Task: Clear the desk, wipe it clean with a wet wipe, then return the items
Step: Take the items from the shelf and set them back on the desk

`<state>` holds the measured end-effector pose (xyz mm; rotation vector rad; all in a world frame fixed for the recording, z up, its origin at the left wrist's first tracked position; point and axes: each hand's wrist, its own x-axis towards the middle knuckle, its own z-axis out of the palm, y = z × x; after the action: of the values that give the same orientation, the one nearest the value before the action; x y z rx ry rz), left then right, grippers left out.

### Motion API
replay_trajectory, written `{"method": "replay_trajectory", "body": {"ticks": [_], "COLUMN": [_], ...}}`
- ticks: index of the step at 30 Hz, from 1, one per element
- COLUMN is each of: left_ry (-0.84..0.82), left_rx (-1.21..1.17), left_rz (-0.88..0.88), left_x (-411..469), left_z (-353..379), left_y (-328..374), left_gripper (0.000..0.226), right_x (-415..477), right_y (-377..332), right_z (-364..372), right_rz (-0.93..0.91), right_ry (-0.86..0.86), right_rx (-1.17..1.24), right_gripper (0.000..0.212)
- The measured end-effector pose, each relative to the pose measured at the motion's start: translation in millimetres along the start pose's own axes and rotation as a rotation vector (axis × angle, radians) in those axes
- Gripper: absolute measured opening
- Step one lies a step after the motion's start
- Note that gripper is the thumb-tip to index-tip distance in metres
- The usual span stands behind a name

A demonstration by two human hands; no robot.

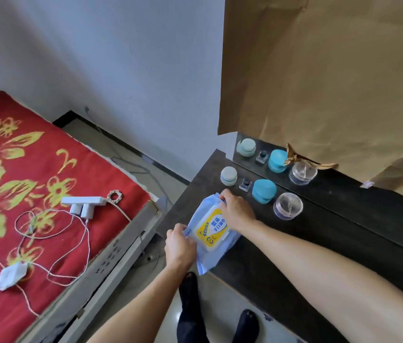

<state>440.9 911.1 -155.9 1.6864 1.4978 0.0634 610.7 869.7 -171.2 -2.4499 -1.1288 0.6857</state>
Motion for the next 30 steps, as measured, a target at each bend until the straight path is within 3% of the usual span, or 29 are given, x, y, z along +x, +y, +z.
{"method": "replay_trajectory", "body": {"ticks": [7,11,14,17,21,30], "left_ry": [-0.192,-0.324,-0.256,-0.181,-0.232,-0.286], "left_rx": [0.129,0.541,0.785,0.764,0.747,0.751], "left_rz": [0.000,0.143,0.342,0.547,0.787,1.196], "left_x": [85.7,120.0,132.4,134.0,112.4,-30.6], "left_z": [-11.8,-28.3,-39.4,-40.5,-21.9,63.0], "left_y": [-4.1,2.3,14.9,43.6,88.4,139.6], "left_gripper": [0.028,0.013,0.015,0.015,0.024,0.028], "right_x": [61.7,74.1,67.6,53.3,17.3,-154.6], "right_y": [-21.9,-22.8,-17.7,-11.5,5.1,83.6], "right_z": [20.9,19.8,9.0,-7.3,-32.0,-82.1], "right_rz": [0.110,0.137,0.100,0.078,0.137,0.289], "right_ry": [-0.024,-0.080,-0.041,0.094,0.206,0.447], "right_rx": [-0.033,-0.049,-0.079,-0.130,-0.125,-0.188], "right_gripper": [0.008,0.012,0.020,0.026,0.028,0.028]}}
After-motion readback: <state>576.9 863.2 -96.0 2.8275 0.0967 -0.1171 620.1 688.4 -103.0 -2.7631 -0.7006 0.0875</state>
